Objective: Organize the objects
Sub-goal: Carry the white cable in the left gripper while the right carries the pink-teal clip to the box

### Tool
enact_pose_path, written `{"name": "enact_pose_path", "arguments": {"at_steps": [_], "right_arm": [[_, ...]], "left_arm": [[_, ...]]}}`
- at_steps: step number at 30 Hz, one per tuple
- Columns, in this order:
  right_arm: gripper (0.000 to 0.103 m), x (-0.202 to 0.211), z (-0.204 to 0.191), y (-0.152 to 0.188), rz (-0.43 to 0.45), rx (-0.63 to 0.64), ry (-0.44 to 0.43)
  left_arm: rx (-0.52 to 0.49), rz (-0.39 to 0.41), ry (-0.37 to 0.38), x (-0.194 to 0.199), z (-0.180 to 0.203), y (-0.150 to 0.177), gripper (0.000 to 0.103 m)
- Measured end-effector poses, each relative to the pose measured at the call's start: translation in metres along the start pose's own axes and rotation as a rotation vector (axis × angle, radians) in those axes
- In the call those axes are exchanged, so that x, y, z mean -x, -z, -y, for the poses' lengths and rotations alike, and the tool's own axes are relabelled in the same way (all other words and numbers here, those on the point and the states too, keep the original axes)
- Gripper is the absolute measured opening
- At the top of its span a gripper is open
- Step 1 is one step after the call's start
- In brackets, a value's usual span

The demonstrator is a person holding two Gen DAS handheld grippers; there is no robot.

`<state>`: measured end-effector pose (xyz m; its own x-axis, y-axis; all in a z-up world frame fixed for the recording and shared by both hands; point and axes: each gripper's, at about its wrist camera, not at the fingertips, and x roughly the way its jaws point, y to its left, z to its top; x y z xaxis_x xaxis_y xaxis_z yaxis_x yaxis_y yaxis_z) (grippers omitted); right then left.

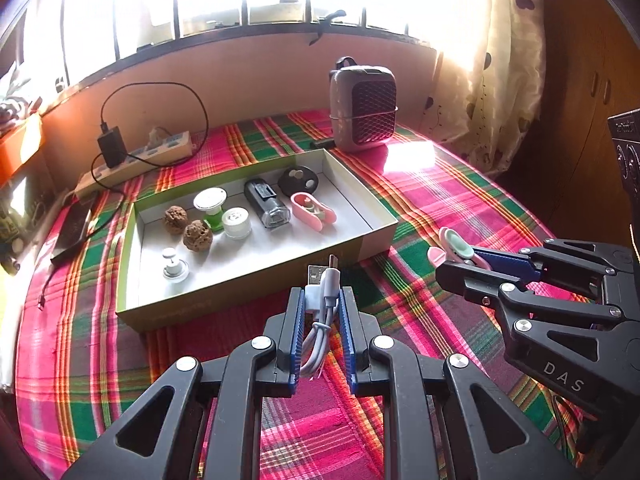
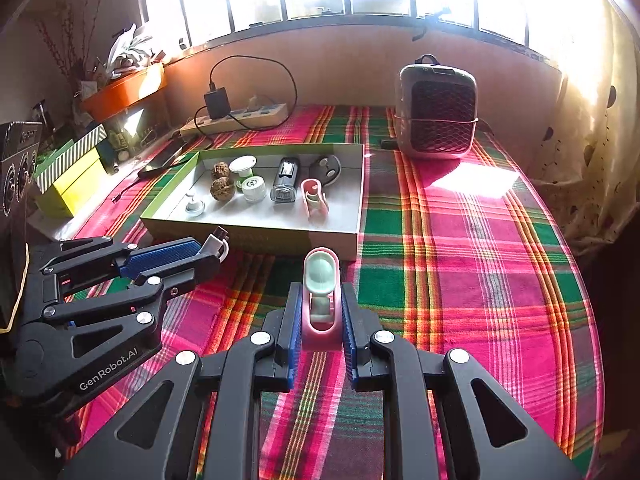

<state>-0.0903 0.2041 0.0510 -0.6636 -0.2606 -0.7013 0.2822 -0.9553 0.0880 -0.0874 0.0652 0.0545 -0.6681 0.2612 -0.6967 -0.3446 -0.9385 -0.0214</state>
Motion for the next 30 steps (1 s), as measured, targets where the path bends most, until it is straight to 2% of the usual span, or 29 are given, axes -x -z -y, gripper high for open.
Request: {"name": "enact_pose_path", "arguments": {"at_steps": [9,20,30], "right_arm": [[0.018,-0.005,-0.006,-0.021,0.020,0.010,-0.024],[0.018,-0.029,-0.003,-0.057,0.025,0.011,0.011],[0.018,-0.067,0.011,-0.082,-0.023,-0.030,0.018]], "left_arm": [[0.062,0.016,-0.012,0.001,-0.030,-0.014,0.015],[0.123,0.002,-0.036,-0.016,-0.058,-0.027,0.015],[0.155,-0.015,-0.056,-0.033,-0.075,-0.032,0.015]]}}
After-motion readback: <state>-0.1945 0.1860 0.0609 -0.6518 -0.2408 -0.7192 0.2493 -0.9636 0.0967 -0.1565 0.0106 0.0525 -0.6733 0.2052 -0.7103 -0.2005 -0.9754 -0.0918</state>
